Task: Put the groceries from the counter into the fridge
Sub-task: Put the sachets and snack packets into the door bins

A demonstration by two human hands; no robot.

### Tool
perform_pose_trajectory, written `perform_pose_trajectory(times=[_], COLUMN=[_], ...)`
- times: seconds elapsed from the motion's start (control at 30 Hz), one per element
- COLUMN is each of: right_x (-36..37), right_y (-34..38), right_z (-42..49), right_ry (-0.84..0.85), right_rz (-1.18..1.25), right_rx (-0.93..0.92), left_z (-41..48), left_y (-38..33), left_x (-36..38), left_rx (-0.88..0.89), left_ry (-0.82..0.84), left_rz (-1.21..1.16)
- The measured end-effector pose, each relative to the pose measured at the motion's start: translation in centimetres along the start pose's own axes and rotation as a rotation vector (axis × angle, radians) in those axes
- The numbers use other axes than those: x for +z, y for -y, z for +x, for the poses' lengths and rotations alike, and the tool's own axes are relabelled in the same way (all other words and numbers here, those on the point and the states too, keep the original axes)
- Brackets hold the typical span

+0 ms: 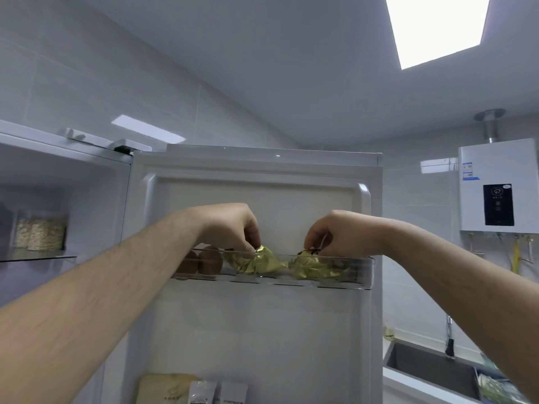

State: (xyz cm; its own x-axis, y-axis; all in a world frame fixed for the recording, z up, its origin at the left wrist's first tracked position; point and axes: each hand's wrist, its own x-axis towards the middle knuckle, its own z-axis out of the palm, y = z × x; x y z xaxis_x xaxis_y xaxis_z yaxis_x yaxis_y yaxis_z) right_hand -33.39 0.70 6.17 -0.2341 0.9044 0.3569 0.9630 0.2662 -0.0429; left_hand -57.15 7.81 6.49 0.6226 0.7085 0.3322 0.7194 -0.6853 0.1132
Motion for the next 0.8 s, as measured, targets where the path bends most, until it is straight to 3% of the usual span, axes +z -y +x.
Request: perform_pose_trajectory(times=[0.23,0.8], right_x=[0.2,0.9], right_y=[-0.7,-0.8], right_z=[1.0,2.0], right_ry=[0.075,0.045], right_rz=[0.007,-0.048], right_rx=[0.045,0.049], left_z=[-0.4,-0.5], left_y=[-0.4,-0.5], left_x=[-0.5,-0.2], left_rx=[-0.032,0.005], left_ry=[0.087,0.053], left_rz=[0.001,-0.031])
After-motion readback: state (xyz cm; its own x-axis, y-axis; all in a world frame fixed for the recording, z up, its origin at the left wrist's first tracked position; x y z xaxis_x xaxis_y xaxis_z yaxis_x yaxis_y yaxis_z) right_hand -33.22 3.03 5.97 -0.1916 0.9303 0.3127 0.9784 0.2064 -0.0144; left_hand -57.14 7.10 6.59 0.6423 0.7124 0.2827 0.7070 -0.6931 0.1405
